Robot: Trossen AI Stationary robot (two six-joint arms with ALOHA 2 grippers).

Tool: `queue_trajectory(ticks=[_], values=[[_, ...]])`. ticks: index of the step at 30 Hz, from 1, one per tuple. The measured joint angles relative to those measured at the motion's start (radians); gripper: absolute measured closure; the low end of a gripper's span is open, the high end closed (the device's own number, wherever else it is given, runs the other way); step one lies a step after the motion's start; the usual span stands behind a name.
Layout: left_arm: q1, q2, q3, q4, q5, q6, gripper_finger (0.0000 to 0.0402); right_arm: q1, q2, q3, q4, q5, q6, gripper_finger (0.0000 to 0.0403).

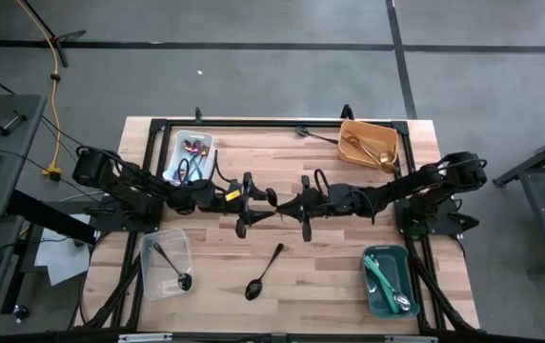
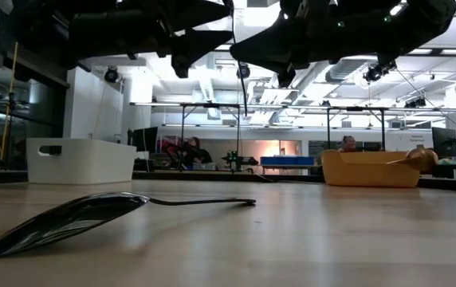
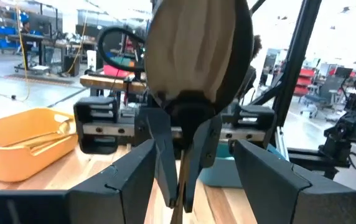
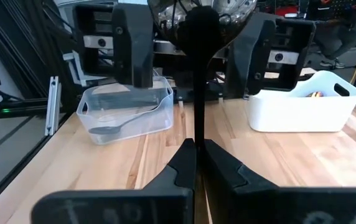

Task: Sort silverware by color (type)
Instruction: Put the black spoon into the transparent bin

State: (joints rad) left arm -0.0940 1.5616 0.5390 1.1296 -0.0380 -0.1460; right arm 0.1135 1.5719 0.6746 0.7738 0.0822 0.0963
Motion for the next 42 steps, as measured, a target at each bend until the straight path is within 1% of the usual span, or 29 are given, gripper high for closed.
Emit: queue_trajectory(ticks=[6,12,15,19,26,28,31,38,42], values=[[-0.001,0.0,0.044,-0.107,-0.055,0.0,0.019,0.0,0.0,0.0,0.0,0.0,0.0,0.0398],[0.0,0.0,0.048,-0.102,-0.069,0.008,0.0191,0.0,0.0,0.0,0.0,0.0,0.0,0.0398],[0.0,0.0,0.048,-0.102,-0.069,0.009,0.0204,0.0,0.0,0.0,0.0,0.0,0.0,0.0398],[0.0,0.0,0.048,-0.102,-0.069,0.009,0.025,0.0,0.0,0.0,0.0,0.0,0.0,0.0398],[0.0,0.0,0.048,-0.099,-0.068,0.009,0.0369,0.0,0.0,0.0,0.0,0.005,0.0,0.0398],[-0.001,0.0,0.047,-0.096,-0.072,0.005,0.039,0.0,0.0,0.0,0.001,0.005,0.004,0.0398],[0.0,0.0,0.047,-0.095,-0.081,-0.002,0.0387,0.0,0.0,0.0,0.001,0.006,0.004,0.0389],[0.0,0.0,0.047,-0.099,-0.094,0.008,0.0396,0.0,0.0,0.0,-0.008,0.003,0.011,0.0337],[0.001,-0.011,0.047,-0.143,-0.114,0.017,0.0396,0.0,-0.003,0.0,-0.022,0.003,0.008,0.0317]])
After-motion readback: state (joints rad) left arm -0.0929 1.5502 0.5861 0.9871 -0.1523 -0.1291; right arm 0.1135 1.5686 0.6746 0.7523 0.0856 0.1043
